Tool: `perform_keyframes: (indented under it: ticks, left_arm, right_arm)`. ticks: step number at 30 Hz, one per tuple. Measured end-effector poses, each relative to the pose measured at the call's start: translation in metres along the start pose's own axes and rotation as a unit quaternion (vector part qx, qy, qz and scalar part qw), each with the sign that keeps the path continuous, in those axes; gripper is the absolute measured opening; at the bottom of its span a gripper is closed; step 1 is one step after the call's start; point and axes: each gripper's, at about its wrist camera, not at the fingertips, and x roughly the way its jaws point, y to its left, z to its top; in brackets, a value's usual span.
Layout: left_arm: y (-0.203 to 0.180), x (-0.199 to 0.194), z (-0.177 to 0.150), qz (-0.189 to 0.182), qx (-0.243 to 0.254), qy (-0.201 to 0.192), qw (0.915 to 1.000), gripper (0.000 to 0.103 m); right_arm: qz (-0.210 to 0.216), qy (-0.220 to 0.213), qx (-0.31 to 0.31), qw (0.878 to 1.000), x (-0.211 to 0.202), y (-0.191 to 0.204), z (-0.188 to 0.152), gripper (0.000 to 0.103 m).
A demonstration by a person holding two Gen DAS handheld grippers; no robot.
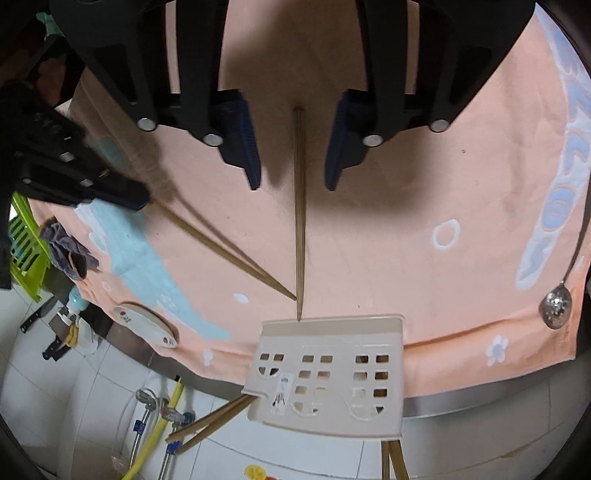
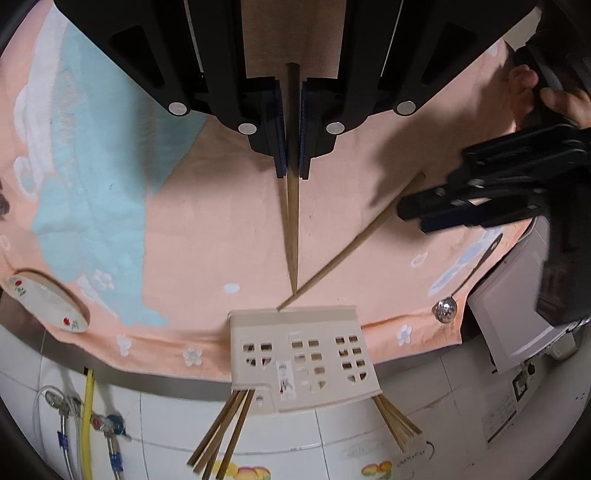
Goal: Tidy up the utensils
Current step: 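Close the left gripper on the last loose chopstick, then lift both held chopsticks upright and lower them into the white holder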
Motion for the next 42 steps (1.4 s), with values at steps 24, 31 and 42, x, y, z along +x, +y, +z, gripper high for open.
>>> perform_keyframes:
  ticks: [24,31,42]
  left_arm:
    - [-0.006,0.017,0.007,0.038,0.016,0.025,0.9988,0.006]
    - [-0.003,-0.019,0.028,0.035,0.009,-0.026,0.999,0.006]
    - [-0.004,-0.063,0.072,0.024,0.031,-0.087,0.9954,0.005]
  right_arm:
    - [0.01,-0.061,-0.019,0.998,-0.042,0.0,0.036,0.007]
    - [0.02,-0.084,-0.027,0.996,-0.059,-0.003,0.062,0.007]
    - [0.025,-0.084,-0.071,0.994,-0.064,0.001,0.12,0.007]
